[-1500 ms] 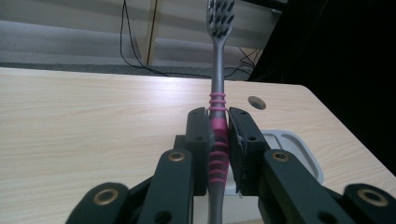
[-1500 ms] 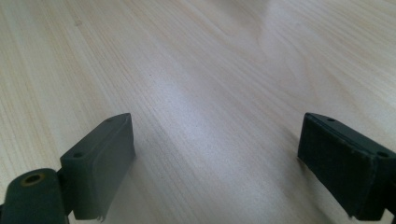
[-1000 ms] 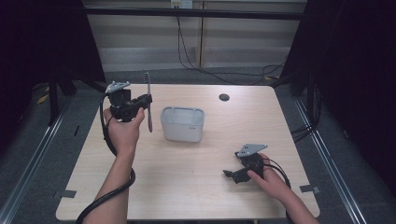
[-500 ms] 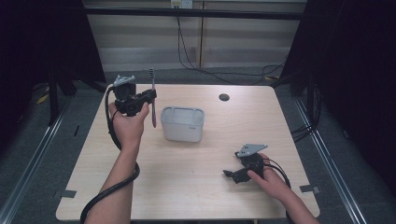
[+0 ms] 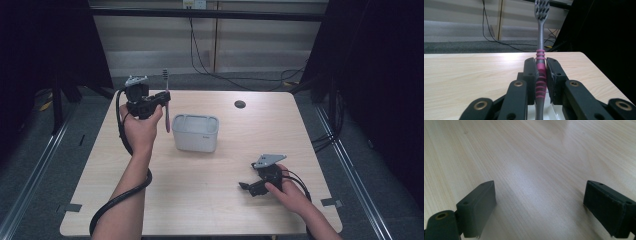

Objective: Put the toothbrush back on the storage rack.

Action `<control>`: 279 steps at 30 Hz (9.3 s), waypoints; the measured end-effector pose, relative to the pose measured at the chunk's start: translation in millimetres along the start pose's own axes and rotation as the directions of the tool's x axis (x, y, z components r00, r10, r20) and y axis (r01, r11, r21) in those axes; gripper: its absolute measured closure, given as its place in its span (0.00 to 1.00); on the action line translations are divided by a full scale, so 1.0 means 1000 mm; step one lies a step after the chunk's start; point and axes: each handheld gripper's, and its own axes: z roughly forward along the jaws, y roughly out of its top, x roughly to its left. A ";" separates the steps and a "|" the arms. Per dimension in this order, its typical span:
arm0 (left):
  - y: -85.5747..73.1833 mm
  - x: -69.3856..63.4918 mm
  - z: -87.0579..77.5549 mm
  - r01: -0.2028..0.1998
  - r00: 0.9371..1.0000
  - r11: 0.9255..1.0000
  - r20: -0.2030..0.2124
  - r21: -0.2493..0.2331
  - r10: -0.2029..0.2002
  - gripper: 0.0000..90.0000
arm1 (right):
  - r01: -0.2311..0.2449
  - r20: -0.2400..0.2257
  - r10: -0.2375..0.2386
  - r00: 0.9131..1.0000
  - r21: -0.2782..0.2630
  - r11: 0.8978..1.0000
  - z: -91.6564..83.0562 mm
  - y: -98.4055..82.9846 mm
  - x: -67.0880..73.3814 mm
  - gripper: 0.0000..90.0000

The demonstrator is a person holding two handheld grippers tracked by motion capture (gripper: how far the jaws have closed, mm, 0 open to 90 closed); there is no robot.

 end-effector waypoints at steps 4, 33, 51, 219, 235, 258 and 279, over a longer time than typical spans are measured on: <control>0.003 -0.001 0.003 -0.002 1.000 1.000 0.004 -0.007 0.002 0.88 | 0.001 0.000 -0.001 1.000 0.000 1.000 0.000 0.000 0.000 0.11; 0.004 -0.006 0.025 -0.010 1.000 1.000 -0.001 -0.023 0.010 0.88 | 0.000 0.000 0.000 1.000 0.000 1.000 0.000 0.000 0.000 0.11; 0.001 -0.009 0.040 -0.020 1.000 1.000 0.002 -0.017 0.020 0.88 | 0.000 0.000 0.000 1.000 0.000 1.000 0.000 0.000 0.000 0.11; -0.090 -0.004 0.042 -0.094 0.995 0.990 -0.023 0.104 0.097 0.87 | 0.002 -0.001 -0.002 1.000 0.003 1.000 0.000 0.000 0.000 0.11; -0.088 -0.003 0.041 -0.107 0.994 0.989 -0.025 0.100 0.110 0.82 | 0.001 -0.001 -0.001 1.000 0.003 1.000 0.000 0.000 0.000 0.11; -0.088 0.005 0.035 -0.092 0.994 0.994 -0.061 0.059 0.096 0.50 | 0.002 -0.002 -0.002 1.000 0.003 1.000 0.001 0.001 0.000 0.11; -0.092 0.016 0.026 -0.076 0.995 0.995 -0.064 0.072 0.080 0.41 | 0.005 -0.005 -0.005 1.000 0.003 1.000 0.001 0.001 -0.001 0.11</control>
